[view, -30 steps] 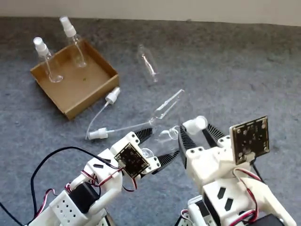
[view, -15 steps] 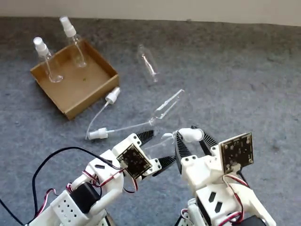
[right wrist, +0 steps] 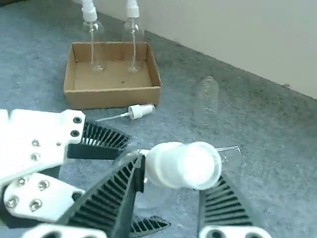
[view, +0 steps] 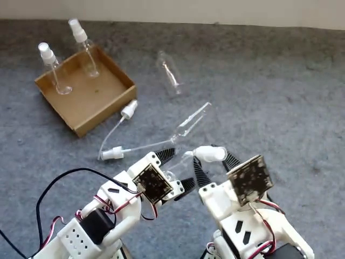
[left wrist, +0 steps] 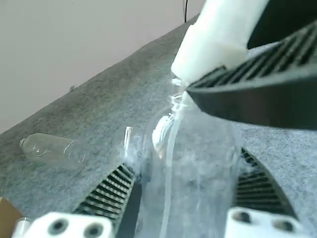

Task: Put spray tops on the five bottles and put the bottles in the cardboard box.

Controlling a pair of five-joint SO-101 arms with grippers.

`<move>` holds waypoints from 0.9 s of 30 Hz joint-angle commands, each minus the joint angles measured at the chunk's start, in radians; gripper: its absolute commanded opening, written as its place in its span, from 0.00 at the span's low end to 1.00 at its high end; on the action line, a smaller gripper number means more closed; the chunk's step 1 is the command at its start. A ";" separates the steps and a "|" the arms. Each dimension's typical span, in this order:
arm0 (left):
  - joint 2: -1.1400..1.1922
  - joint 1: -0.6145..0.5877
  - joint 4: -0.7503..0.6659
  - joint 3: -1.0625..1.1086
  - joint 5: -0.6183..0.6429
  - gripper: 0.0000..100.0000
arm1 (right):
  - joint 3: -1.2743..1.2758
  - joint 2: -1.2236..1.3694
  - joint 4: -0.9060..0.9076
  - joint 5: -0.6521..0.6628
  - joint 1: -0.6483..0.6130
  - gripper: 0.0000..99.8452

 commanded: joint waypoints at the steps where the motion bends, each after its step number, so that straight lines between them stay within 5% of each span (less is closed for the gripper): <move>1: -0.016 -0.013 -0.028 -0.015 0.011 0.15 | 0.001 0.045 -0.013 0.132 -0.028 0.13; 18: -0.090 -0.019 -0.021 -0.012 0.011 0.15 | -0.007 0.122 0.082 0.311 -0.027 0.13; 27: -0.257 -0.205 -0.028 0.070 0.011 0.15 | -0.004 0.120 0.081 0.311 -0.031 0.13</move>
